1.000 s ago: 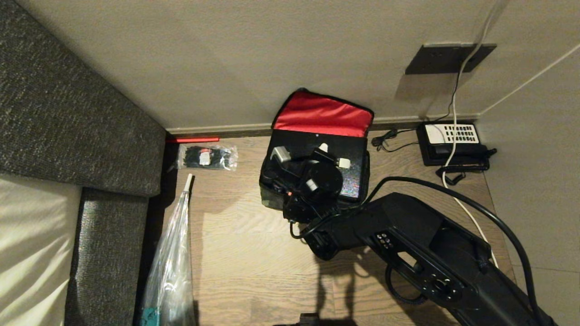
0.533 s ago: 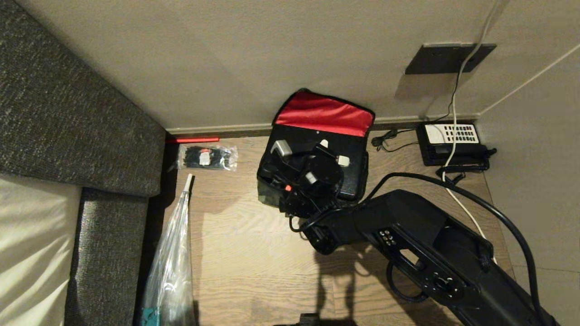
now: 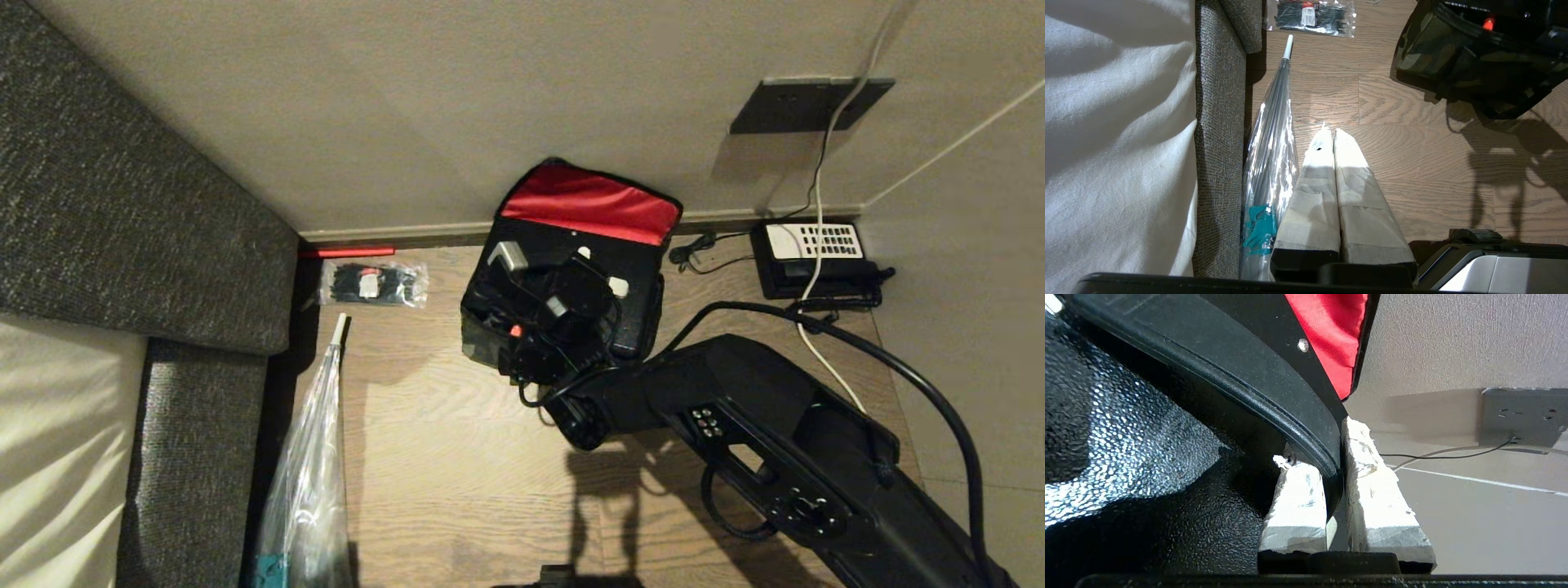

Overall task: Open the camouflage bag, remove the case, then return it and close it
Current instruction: Lift the black box

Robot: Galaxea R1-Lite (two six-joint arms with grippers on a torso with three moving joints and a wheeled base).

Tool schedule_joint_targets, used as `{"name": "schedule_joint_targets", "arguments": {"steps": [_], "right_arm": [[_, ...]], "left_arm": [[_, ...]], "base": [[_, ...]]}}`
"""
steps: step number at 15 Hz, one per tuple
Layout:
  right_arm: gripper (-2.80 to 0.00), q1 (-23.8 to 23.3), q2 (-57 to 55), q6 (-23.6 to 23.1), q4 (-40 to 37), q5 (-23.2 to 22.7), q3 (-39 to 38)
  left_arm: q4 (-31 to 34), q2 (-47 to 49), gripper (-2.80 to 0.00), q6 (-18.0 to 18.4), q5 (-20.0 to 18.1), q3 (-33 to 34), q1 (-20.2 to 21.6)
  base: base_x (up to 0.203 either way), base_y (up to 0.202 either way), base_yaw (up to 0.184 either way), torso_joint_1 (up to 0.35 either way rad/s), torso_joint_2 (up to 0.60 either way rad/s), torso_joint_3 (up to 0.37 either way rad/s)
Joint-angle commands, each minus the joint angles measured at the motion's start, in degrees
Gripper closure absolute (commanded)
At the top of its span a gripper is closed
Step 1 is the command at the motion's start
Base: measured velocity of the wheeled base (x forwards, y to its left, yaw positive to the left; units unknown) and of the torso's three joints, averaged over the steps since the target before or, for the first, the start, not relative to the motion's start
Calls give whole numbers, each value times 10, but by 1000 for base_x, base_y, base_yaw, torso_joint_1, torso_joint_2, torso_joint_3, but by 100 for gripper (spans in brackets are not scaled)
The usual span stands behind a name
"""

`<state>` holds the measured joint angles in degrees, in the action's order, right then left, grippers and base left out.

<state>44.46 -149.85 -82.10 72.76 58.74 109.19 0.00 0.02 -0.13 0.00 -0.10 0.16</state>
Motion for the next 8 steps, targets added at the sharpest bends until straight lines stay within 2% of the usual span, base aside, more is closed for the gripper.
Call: {"name": "schedule_joint_targets", "arguments": {"steps": [1, 5, 8], "right_arm": [[0, 0, 23, 25, -29, 5, 0], [0, -7, 25, 42, -26, 16, 1], [0, -7, 22, 37, -33, 15, 2]], "left_arm": [[0, -2, 0, 0, 0, 0, 0], [0, -2, 0, 0, 0, 0, 0], [0, -1, 0, 0, 0, 0, 0]], "base": [[0, 0, 0, 0, 0, 0], [0, 0, 0, 0, 0, 0], [0, 0, 0, 0, 0, 0]]}}
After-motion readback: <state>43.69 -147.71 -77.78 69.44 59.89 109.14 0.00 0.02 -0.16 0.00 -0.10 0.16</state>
